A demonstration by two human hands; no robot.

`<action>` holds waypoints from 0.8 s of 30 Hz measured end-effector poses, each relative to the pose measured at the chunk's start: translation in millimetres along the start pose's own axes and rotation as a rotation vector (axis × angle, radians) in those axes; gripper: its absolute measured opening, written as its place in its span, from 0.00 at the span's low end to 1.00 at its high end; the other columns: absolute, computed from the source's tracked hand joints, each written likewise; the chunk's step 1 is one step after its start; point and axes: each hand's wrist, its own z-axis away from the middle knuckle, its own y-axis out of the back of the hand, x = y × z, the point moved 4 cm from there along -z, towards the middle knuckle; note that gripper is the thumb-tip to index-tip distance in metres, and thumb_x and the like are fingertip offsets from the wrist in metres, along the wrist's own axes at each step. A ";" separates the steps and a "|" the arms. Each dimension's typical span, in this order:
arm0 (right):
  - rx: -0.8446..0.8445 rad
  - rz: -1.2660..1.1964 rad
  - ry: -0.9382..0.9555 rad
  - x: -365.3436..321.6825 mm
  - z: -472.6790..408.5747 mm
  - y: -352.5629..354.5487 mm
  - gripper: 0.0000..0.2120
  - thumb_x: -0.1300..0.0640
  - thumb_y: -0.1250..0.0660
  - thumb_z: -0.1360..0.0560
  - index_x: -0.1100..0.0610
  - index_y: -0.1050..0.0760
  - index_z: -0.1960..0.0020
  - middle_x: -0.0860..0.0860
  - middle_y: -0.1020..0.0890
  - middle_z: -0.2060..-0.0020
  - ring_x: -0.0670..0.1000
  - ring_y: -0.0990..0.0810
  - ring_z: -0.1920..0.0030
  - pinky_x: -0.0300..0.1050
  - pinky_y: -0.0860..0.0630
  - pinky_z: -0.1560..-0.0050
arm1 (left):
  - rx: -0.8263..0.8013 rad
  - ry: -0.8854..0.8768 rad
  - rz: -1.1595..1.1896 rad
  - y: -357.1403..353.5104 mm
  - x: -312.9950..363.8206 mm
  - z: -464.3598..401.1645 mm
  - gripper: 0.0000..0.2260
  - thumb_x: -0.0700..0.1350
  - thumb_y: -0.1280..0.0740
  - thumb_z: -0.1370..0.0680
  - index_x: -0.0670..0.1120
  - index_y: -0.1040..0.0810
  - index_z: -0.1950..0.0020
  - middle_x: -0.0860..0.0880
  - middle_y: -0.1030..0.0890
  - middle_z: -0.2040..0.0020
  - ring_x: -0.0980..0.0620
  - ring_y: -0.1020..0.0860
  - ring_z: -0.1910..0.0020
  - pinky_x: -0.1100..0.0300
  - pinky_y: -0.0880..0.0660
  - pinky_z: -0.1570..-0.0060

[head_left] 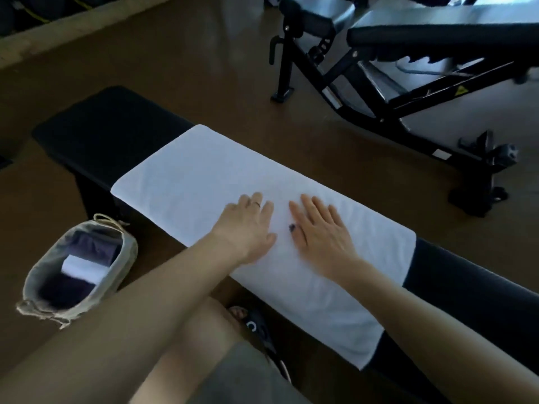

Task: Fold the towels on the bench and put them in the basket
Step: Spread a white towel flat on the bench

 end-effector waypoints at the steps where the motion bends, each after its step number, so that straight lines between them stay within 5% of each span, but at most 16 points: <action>1: 0.010 -0.017 -0.049 15.8 7.6 0.3 0.28 0.42 0.60 0.14 0.48 0.54 0.15 0.50 0.53 0.16 0.53 0.56 0.17 0.54 0.58 0.18 | -0.037 -0.048 0.016 -4.6 25.7 8.1 0.30 0.60 0.43 0.17 0.45 0.44 0.21 0.39 0.45 0.20 0.39 0.40 0.25 0.44 0.35 0.30; 8: -0.007 -0.103 -0.408 134.0 54.1 8.7 0.28 0.41 0.56 0.14 0.47 0.51 0.16 0.56 0.37 0.20 0.59 0.39 0.21 0.61 0.45 0.21 | -0.048 -0.340 -0.046 -34.1 151.5 68.0 0.33 0.66 0.37 0.22 0.45 0.39 0.27 0.41 0.37 0.29 0.40 0.36 0.34 0.44 0.35 0.38; 15: 0.056 -0.152 -0.458 154.4 68.5 4.8 0.28 0.41 0.56 0.14 0.52 0.44 0.18 0.60 0.30 0.25 0.62 0.32 0.25 0.62 0.40 0.23 | 0.076 -0.367 -0.229 -53.4 185.5 90.8 0.28 0.55 0.30 0.23 0.43 0.36 0.31 0.42 0.33 0.36 0.43 0.32 0.40 0.51 0.36 0.47; 24: 0.141 -0.297 -0.461 151.5 59.9 13.6 0.27 0.46 0.45 0.15 0.55 0.40 0.20 0.61 0.27 0.29 0.63 0.28 0.30 0.61 0.33 0.29 | 0.189 -0.526 -0.359 -68.5 215.4 103.6 0.11 0.43 0.37 0.19 0.42 0.27 0.37 0.41 0.23 0.43 0.43 0.24 0.53 0.51 0.34 0.60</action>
